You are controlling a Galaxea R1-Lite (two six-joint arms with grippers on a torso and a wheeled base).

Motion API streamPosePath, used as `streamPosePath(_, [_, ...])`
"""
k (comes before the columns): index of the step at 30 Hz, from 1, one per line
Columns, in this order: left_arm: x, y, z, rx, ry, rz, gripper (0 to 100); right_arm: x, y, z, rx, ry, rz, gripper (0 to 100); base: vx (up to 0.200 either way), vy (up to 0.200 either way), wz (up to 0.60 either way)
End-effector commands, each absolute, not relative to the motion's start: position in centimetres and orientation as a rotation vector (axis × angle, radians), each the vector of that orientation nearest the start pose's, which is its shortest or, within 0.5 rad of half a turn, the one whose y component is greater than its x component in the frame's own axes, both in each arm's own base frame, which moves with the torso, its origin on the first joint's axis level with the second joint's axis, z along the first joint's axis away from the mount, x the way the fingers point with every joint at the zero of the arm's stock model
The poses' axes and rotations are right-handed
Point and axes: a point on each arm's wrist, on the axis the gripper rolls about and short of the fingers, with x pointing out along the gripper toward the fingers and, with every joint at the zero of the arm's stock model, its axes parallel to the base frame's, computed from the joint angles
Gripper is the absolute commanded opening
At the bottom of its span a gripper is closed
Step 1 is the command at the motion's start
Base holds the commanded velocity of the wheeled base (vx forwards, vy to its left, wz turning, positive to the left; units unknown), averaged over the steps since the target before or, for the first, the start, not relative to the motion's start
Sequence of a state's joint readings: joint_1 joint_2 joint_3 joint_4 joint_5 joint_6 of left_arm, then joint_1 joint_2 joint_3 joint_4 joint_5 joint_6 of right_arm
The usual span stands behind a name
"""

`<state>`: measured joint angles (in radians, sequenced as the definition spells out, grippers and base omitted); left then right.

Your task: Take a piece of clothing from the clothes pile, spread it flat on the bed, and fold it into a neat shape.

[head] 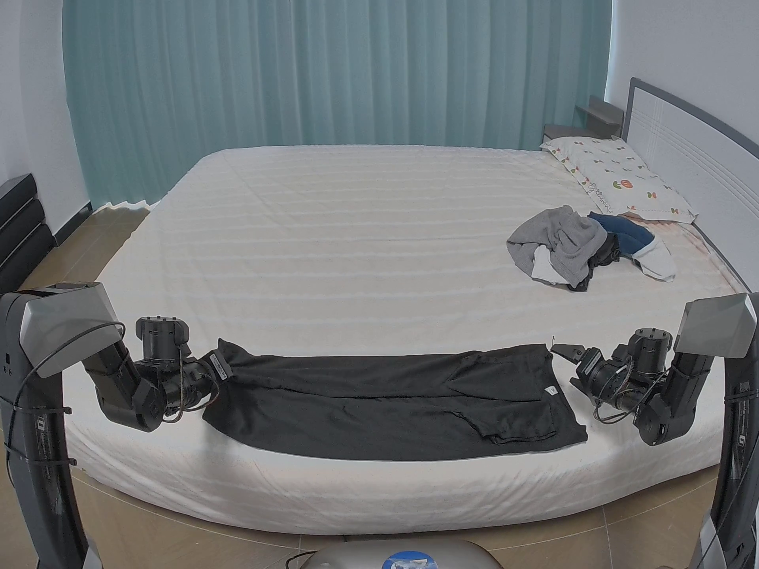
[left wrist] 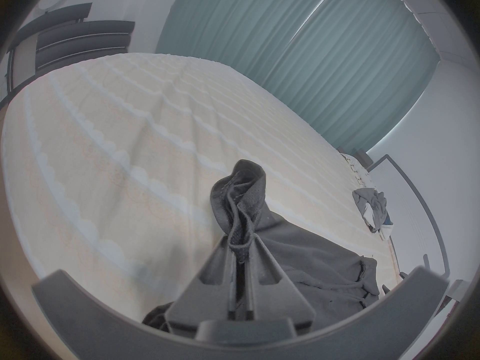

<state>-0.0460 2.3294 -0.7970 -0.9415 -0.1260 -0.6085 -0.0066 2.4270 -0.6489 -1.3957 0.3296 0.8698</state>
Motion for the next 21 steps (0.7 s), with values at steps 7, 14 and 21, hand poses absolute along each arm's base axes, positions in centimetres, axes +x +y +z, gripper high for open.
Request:
streamPosePath(7, [36.8, -4.6, 1.7, -0.701, 0.588, -0.023, 0, 35.7, 0.4, -2.7, 0.918, 0.499, 0.132, 100, 0.000, -0.200, 0.00])
streamPosePath(14, [35.7, -6.1, 4.9, -0.716, 0.592, -0.060, 0, 35.5, 0.4, -2.6, 0.920, 0.500, 0.131, 100, 0.000, -0.200, 0.00])
streamPosePath(21, [34.9, -8.5, 6.5, -0.693, 0.673, -0.094, 0, 35.3, 0.6, -2.7, 0.920, 0.510, 0.133, 100, 0.000, -0.200, 0.00])
